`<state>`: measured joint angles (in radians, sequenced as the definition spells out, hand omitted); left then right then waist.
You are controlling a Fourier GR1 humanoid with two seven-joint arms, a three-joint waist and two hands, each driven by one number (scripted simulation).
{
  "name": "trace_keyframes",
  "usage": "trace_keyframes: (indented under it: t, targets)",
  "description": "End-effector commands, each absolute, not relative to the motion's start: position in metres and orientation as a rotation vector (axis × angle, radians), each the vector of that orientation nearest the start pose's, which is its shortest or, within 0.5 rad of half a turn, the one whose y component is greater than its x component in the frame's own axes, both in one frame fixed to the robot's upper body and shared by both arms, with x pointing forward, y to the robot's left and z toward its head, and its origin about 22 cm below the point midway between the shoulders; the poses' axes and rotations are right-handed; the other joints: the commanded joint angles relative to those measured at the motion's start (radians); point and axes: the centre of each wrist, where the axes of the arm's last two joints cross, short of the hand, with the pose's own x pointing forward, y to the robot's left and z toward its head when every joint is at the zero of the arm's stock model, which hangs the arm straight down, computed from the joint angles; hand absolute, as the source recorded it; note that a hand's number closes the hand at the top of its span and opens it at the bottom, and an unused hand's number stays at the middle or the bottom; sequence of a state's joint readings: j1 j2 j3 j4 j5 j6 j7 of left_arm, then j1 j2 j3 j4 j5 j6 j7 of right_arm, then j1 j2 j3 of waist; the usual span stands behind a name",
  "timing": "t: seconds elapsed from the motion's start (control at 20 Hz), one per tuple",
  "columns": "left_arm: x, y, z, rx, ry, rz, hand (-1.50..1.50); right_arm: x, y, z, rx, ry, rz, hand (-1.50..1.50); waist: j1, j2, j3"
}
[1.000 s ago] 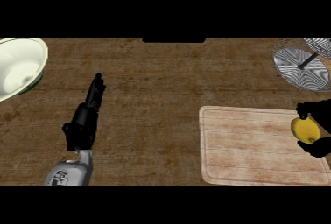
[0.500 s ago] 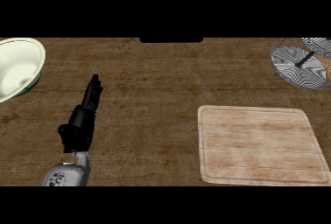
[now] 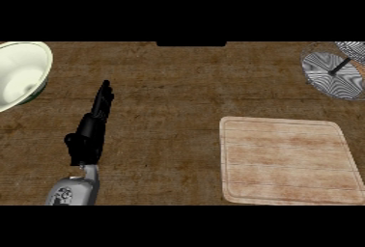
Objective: Pick the lemon from the cutting board and place it in the tiered basket
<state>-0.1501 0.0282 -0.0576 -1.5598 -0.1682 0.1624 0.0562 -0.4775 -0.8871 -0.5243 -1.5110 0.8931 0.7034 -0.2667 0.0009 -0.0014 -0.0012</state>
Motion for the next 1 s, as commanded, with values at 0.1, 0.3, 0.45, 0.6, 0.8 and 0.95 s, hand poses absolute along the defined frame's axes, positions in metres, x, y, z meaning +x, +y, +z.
trace_keyframes:
  t: [0.1,0.3,0.45,0.6,0.8,0.95]
  targets:
    - [0.277,0.197,0.039,0.183,-1.673,-0.118,0.0,0.28,-0.445,0.331,-1.09,-1.363,1.031,1.5,0.014,0.002,0.0]
    - [0.281,0.201,0.03,0.178,-1.66,-0.123,0.0,0.295,-0.443,0.34,-0.975,-1.396,0.953,1.5,0.011,0.003,0.0]
    - [0.267,0.191,0.028,0.186,-1.666,-0.123,0.0,0.318,-0.438,0.329,-1.058,-1.389,0.967,1.5,0.018,0.004,0.001]
    - [0.284,0.195,0.04,0.18,-1.662,-0.118,0.0,0.326,-0.425,0.342,-1.057,-1.399,0.919,1.5,0.01,0.003,0.001]
    - [0.279,0.195,0.025,0.159,-1.68,-0.126,0.0,0.353,-0.438,0.337,-1.158,-1.338,0.938,1.5,0.032,0.011,0.001]
    - [0.284,0.2,0.034,0.18,-1.672,-0.128,0.0,0.366,-0.429,0.337,-1.196,-1.347,0.953,1.5,0.024,0.008,0.001]
